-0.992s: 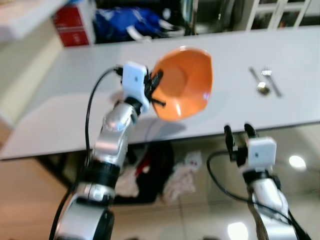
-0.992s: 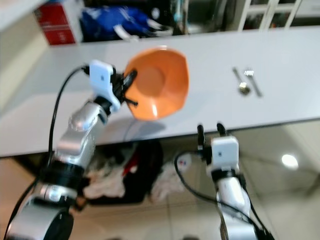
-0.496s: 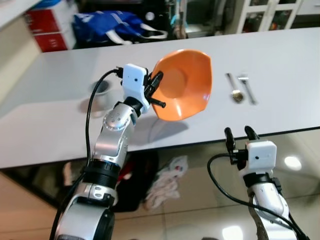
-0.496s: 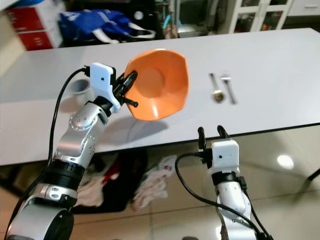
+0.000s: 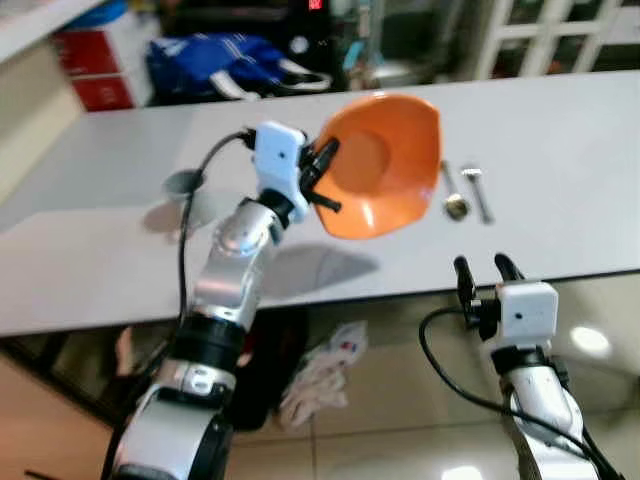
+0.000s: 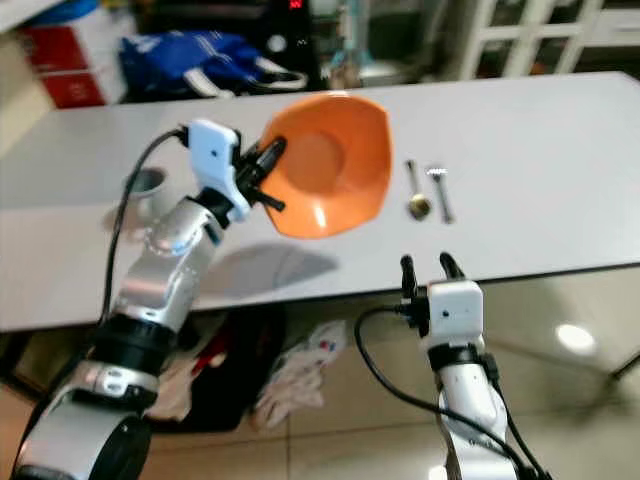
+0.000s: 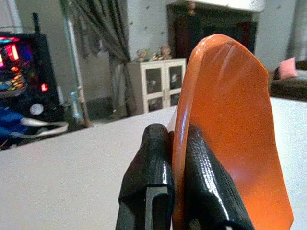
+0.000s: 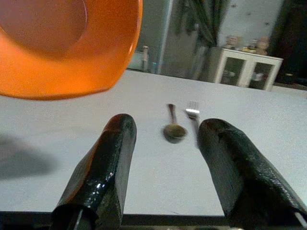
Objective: Setting the table
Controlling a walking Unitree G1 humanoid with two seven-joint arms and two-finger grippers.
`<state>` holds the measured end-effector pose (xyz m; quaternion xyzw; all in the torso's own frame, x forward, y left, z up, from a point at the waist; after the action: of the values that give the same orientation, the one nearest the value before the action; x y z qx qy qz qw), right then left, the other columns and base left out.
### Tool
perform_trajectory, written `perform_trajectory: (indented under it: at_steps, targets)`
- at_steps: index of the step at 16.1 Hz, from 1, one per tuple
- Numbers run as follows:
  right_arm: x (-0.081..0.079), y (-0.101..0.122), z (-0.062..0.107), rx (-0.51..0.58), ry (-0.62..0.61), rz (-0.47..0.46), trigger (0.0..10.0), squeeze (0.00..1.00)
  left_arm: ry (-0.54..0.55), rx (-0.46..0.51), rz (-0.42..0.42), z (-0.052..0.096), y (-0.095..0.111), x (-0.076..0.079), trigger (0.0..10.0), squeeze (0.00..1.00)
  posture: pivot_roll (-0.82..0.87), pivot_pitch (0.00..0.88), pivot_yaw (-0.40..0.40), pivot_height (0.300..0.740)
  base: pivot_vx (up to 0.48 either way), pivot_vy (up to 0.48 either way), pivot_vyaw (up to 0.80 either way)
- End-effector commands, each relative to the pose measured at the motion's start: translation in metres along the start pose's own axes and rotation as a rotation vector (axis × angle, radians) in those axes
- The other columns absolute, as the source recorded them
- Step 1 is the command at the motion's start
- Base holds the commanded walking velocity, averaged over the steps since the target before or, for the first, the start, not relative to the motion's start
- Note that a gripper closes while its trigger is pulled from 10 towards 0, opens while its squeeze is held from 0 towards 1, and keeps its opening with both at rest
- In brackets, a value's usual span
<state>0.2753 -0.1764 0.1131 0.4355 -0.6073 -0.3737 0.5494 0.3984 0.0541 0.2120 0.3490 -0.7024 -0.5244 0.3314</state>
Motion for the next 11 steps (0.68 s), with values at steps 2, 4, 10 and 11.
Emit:
perform_trajectory:
  at_steps: [2,4,10,11]
  targets:
    - [0.001,0.005,-0.002,0.015,-0.002,0.002,10.0,0.0,-0.057,0.037,-0.014,-0.01,0.013,0.013,0.0,0.0,-0.1,0.0,0.074,0.722,0.48,0.0,0.0]
    - [0.0,0.005,-0.001,0.016,-0.001,0.0,10.0,0.0,-0.068,0.039,-0.015,-0.011,0.013,0.016,0.0,0.0,-0.1,0.0,0.075,0.722,0.48,0.0,0.0]
    - [-0.001,0.005,0.0,0.014,-0.003,-0.002,10.0,0.0,-0.081,0.036,-0.016,-0.016,0.016,0.019,0.0,0.0,-0.1,0.0,0.078,0.722,0.32,0.0,0.0]
    - [-0.002,0.004,0.0,0.012,-0.002,-0.004,10.0,0.0,-0.128,0.017,0.003,-0.022,0.016,0.027,0.0,0.0,-0.1,0.0,0.077,0.722,0.0,0.0,0.0]
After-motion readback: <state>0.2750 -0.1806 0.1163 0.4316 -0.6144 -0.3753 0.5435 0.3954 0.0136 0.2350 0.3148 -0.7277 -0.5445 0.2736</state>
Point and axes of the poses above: a point about 5 cm out from each wrist's last joint towards the gripper, its own z axis pointing back from the gripper into the wrist, its own y axis along the axis of the wrist's last joint, x = y × z, the point moved 5 cm from there along -z, pointing out of the wrist towards the gripper, and after that the axes turned 8 degrees about z, right-handed, at the moved point
